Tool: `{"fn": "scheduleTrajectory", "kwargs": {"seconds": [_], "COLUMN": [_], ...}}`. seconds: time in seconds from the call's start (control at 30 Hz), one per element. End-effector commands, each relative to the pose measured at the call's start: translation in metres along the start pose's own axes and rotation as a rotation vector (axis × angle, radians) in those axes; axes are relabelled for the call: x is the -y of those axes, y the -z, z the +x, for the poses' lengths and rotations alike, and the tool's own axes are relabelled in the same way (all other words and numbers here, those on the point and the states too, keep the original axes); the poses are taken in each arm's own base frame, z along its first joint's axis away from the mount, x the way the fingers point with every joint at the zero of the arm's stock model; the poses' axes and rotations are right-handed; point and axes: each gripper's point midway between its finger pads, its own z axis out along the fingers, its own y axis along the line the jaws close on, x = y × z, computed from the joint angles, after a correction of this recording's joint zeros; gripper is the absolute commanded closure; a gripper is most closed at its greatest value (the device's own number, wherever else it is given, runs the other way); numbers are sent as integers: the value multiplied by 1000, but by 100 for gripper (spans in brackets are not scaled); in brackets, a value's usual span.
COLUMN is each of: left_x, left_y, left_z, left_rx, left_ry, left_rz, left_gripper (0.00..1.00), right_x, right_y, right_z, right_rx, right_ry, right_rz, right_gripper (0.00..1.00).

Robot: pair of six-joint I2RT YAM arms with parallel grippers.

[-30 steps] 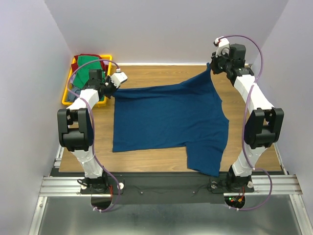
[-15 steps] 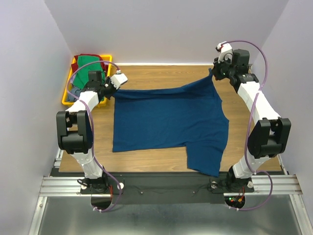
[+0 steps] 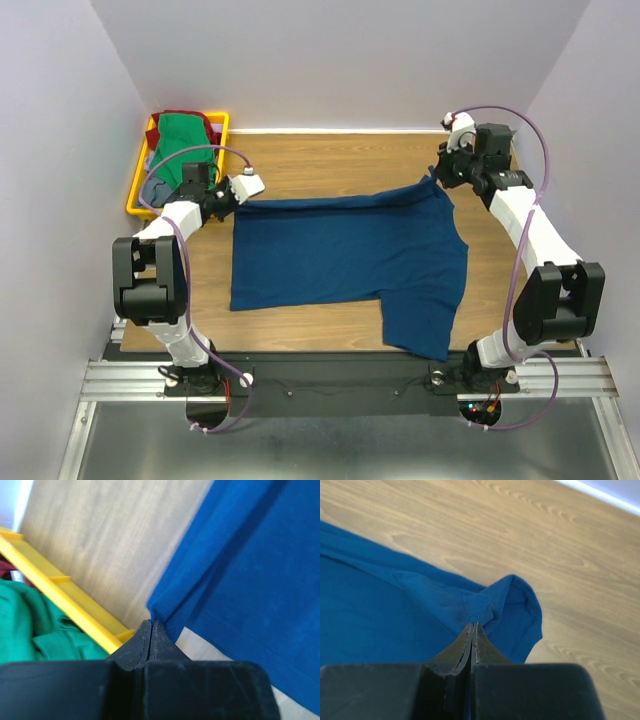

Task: Fold and stack the t-shirts
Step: Fold the tshirt

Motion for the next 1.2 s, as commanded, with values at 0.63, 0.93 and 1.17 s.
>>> {"fn": "scheduleTrajectory", "kwargs": {"seconds": [0.63, 0.93, 1.17], "left_x": [60, 58, 50], "left_y": [-2, 7, 18], "left_z": [37, 29, 16], "left_rx": [-81, -70, -50], "left_ry": [-108, -104, -136], "left_rz": [148, 138, 113], "left_gripper": [100, 100, 100], "right_x": [-26, -19, -27], "right_y": [16, 25, 37], "right_z": [114, 104, 97], "right_rx": [-211, -197, -203], "right_ry": [-98, -71, -94], "right_rz": [-24, 22, -1], "right_gripper": [100, 99, 99]}}
